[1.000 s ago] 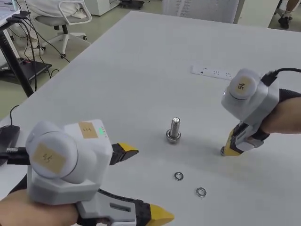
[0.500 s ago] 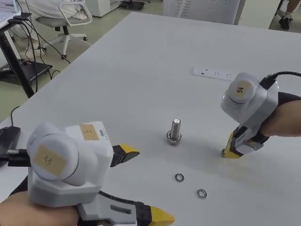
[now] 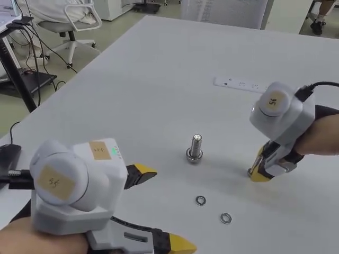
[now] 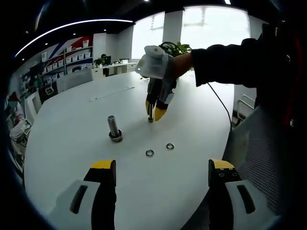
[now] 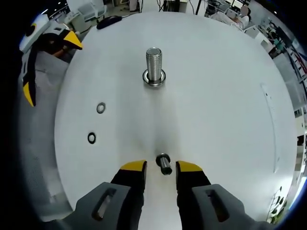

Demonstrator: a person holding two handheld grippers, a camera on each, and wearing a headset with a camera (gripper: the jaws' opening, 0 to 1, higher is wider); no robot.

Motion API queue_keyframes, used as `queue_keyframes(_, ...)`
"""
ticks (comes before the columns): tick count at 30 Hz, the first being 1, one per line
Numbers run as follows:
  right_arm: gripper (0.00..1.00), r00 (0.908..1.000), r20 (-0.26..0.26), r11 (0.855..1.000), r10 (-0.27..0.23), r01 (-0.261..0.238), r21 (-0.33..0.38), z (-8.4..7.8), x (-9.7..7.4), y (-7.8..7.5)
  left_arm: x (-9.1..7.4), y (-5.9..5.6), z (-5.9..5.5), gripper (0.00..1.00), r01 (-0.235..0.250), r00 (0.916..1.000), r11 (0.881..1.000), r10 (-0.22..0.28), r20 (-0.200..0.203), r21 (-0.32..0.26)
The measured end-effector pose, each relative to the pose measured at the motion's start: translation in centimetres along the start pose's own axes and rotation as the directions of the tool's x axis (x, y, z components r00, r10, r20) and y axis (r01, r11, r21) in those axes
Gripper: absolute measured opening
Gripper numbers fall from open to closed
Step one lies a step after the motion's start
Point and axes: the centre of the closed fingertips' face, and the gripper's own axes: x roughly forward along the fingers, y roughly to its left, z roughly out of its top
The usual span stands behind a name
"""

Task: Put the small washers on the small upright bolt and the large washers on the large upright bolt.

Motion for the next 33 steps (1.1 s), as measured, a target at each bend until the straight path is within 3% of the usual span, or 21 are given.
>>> queue_keyframes(9, 0.27, 0.9997, 0.018, 0.999, -0.017, 0.016, 0.029, -0.7, -0.8, 0.0, 0.0, 0.0, 0.0, 0.79, 0.002, 1.0, 1.0, -0.002, 0.002, 0.005)
queue_keyframes(21, 0.29, 0.9987, 0.038, 0.998, -0.035, 0.032, 0.063, -1.9, -1.6, 1.0, 0.2, -0.4, 0.1, 0.79, 0.012, 0.9999, 1.0, -0.012, 0.0, 0.015)
queue_keyframes(33, 0.28, 0.9976, 0.063, 0.998, -0.029, 0.025, 0.066, -1.7, -2.3, 3.5, 0.1, -0.6, 0.3, 0.78, 0.018, 0.9998, 1.0, -0.018, 0.005, 0.026)
